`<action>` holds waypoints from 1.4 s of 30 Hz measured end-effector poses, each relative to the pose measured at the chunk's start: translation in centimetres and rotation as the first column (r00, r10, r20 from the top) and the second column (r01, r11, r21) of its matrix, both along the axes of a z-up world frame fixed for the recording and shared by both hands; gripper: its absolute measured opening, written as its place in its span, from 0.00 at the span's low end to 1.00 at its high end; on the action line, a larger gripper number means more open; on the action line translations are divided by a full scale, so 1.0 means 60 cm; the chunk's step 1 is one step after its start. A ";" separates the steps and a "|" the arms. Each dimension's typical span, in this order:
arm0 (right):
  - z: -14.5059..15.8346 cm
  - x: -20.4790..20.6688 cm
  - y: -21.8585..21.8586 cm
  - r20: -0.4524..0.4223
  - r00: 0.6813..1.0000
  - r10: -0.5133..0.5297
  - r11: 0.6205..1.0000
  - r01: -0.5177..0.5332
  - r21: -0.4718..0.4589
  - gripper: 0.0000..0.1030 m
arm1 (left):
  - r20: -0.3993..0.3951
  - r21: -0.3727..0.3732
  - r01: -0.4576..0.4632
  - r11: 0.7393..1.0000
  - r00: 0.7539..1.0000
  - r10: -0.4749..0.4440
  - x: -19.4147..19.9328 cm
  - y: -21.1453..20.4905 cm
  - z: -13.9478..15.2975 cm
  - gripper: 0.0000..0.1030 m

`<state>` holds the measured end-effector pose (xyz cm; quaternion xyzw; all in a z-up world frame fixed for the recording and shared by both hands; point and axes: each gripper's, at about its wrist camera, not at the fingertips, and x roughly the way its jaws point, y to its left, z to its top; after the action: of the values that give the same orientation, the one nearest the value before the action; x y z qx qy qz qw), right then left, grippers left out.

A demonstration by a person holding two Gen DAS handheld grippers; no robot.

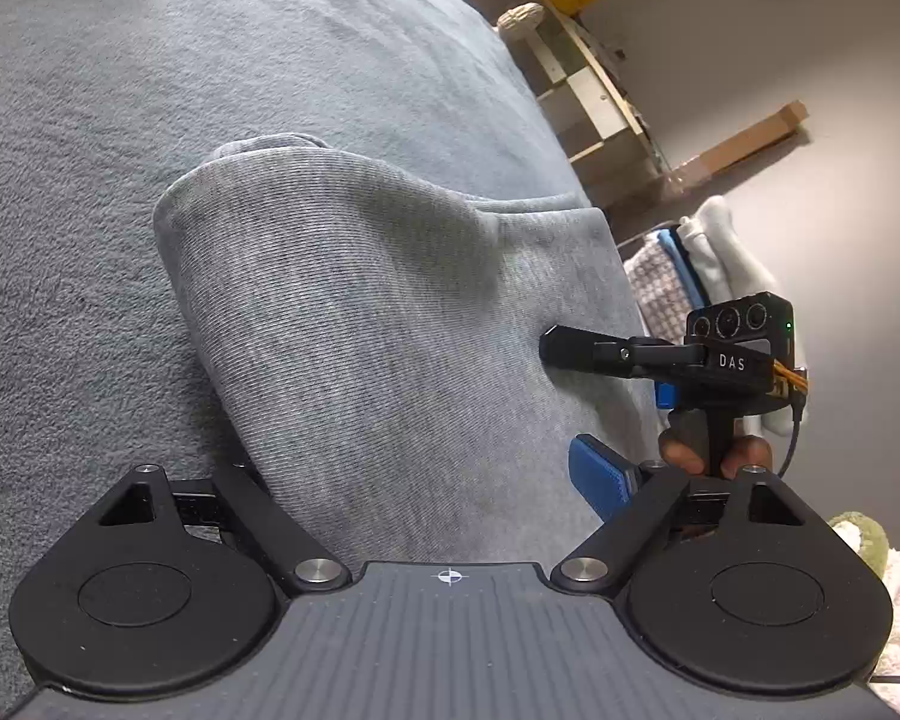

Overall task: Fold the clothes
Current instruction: 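Pinch the folded grey sweatpants edge with the right tool while the left tool pinches beside it, then lift the folded sweatpants with both tools and carry them toward the clothes stack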

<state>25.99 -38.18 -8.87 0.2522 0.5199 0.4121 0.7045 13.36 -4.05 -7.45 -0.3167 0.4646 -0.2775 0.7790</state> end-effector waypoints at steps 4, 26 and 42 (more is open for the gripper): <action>0.019 -0.015 0.002 0.006 0.999 -0.032 0.999 0.032 -0.005 0.48 | 0.001 -0.011 0.022 1.000 1.000 -0.022 0.002 0.005 0.009 0.79; 0.191 -0.129 0.059 0.035 0.912 -0.410 0.906 0.411 -0.102 0.45 | 0.136 0.025 0.420 0.907 0.897 -0.420 0.094 0.035 0.159 0.77; 0.116 -0.310 -0.172 0.002 0.809 -0.587 0.809 0.587 0.031 0.43 | 0.084 0.194 0.615 0.764 0.766 -0.638 0.047 -0.283 0.153 0.75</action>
<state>7.41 -48.48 -1.93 0.4080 0.4066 0.1834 0.7966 16.20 -21.01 1.73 -0.0604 0.5059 -0.5073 0.6951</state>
